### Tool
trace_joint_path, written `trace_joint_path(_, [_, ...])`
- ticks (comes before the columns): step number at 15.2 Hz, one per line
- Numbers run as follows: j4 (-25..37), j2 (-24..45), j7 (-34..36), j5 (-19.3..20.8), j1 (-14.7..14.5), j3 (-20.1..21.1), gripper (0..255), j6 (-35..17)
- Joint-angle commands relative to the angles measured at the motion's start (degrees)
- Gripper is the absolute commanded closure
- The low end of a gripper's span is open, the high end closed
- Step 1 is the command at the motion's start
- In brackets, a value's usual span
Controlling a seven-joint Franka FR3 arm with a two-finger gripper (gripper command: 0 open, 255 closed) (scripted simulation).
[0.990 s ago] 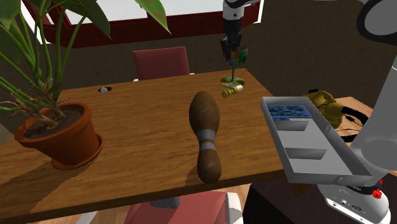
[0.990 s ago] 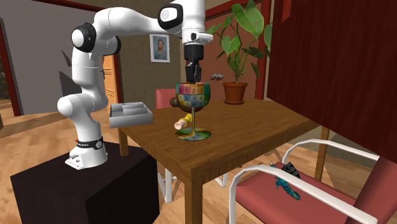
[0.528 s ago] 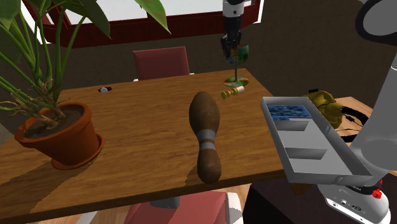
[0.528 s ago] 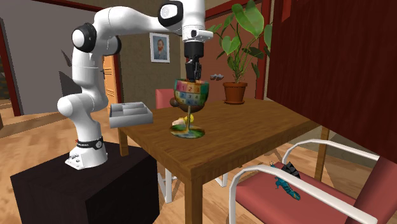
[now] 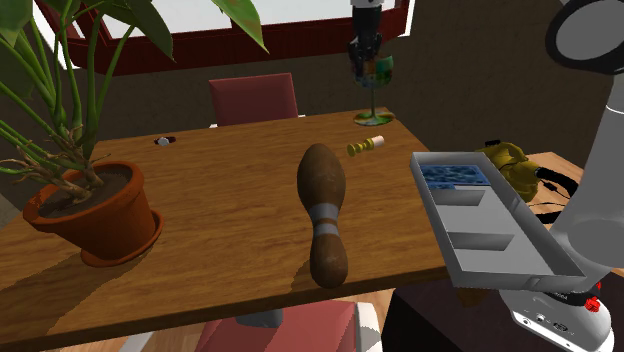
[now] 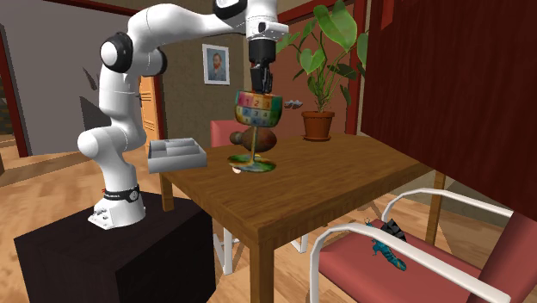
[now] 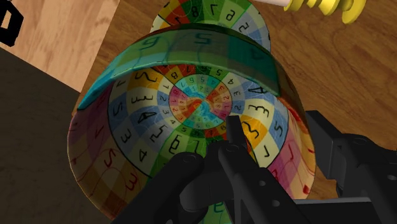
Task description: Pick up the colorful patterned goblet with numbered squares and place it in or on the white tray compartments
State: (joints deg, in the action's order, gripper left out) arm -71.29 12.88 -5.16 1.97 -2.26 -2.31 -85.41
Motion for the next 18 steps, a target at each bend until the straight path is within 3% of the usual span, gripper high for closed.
trace_joint_path(1, [2.88,0.84,-0.11,-0.03,0.03,-0.02,255,1.98])
trace_joint_path(7, [13.32,4.56,-0.42,-0.15,0.15,-0.06,255,8.7])
trace_joint_path(12, [25.86,9.89,-0.76,-0.33,0.36,-0.12,255,15.91])
trace_joint_path(14, [14.54,2.05,0.35,0.07,-0.62,0.15,255,12.47])
trace_joint_path(18, [0.59,-9.09,2.63,0.57,-2.17,1.0,255,9.74])
